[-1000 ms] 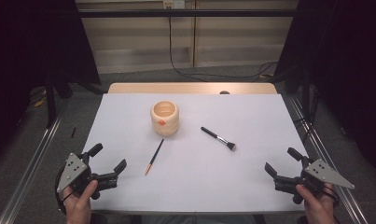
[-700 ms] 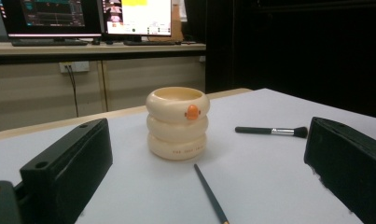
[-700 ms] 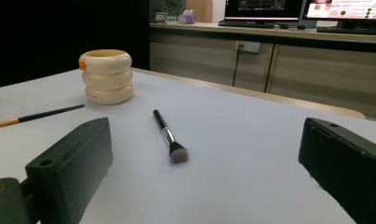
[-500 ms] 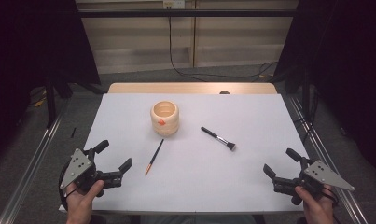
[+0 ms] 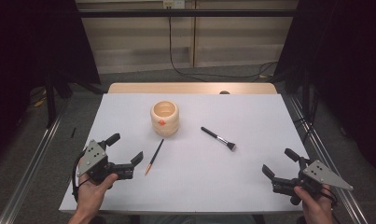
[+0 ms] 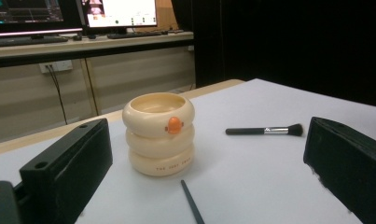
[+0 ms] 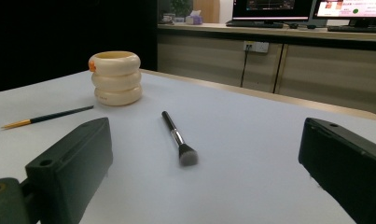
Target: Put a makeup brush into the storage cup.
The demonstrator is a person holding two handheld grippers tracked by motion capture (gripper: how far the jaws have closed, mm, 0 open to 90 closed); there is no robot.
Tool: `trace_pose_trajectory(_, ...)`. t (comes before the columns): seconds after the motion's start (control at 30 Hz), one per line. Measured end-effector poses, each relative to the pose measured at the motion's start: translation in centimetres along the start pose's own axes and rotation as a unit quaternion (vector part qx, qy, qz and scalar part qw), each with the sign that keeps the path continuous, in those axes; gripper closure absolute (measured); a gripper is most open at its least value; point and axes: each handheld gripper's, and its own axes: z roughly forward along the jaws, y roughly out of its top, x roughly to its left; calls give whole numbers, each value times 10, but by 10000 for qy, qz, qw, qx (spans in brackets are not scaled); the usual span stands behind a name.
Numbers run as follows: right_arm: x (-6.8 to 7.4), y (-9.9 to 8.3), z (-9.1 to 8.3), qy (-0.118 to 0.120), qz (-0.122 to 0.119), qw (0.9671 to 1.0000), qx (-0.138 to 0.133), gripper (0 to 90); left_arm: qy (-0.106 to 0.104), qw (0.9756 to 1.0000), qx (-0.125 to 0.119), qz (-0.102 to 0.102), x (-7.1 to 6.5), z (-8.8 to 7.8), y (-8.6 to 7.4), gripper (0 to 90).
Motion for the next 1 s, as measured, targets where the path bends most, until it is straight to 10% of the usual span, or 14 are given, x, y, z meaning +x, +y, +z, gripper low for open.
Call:
trace_pose_trajectory(0.73,0,0,0,15,-52,10000,4,22,-256,9974,657,147,-1,45,-3,21)
trace_pose_trajectory(1.0,0,0,0,9,-33,10000,-5,22,-426,9929,1105,81,3,62,0,27)
